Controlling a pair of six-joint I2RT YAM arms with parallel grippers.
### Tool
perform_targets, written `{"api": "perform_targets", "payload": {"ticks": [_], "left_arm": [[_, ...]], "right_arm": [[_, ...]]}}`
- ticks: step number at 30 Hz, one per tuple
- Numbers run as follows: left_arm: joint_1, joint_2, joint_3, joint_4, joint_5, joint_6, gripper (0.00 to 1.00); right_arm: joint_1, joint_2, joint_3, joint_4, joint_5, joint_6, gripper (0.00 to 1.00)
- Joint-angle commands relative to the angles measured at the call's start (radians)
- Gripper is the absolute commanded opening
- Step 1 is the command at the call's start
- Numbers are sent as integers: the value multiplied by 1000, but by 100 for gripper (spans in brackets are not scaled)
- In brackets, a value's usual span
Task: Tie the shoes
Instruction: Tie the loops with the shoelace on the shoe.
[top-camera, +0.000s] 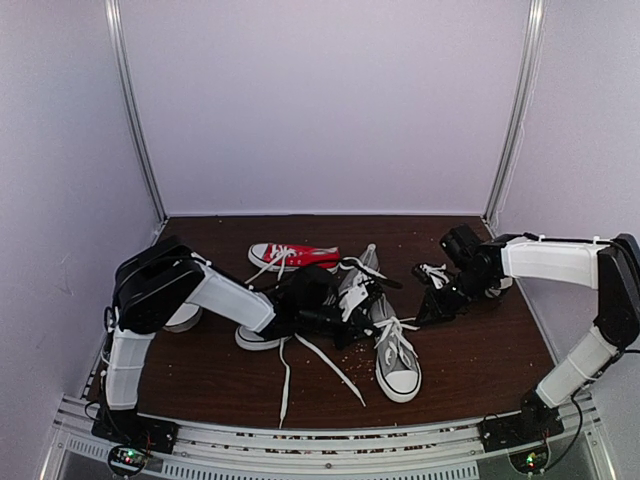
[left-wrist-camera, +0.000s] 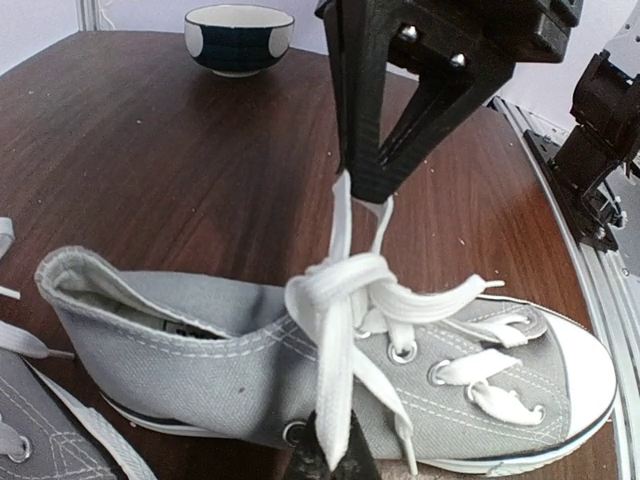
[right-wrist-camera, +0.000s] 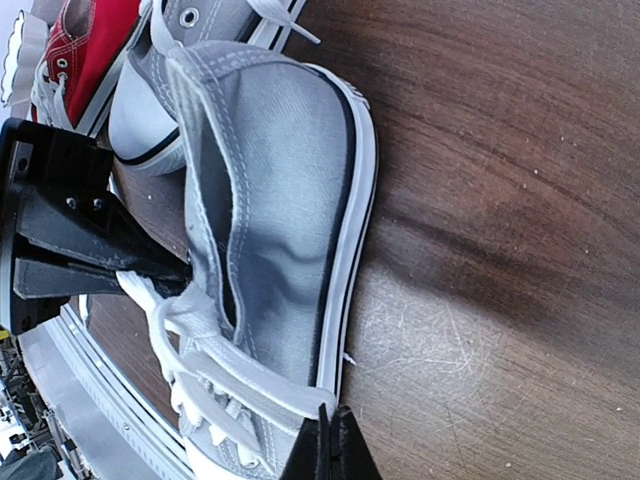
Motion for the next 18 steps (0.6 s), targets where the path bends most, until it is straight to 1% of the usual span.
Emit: {"api": "perform_targets", "payload": {"ticks": [1, 7, 11, 18], "left_arm": [[1, -35, -10, -84, -8, -40, 0], [2, -67, -39, -123, -47, -39, 0], [7, -75, -33, -163, -68, -65, 0], [14, -79, -37, -172, -79, -91, 0]], "right_arm": [[-24, -42, -47, 49, 28, 21, 0], [-47, -30, -93, 105, 27, 31, 0], [-54, -21, -121, 135, 23, 39, 0], [-62, 3, -148, 168, 23, 44, 0]]}}
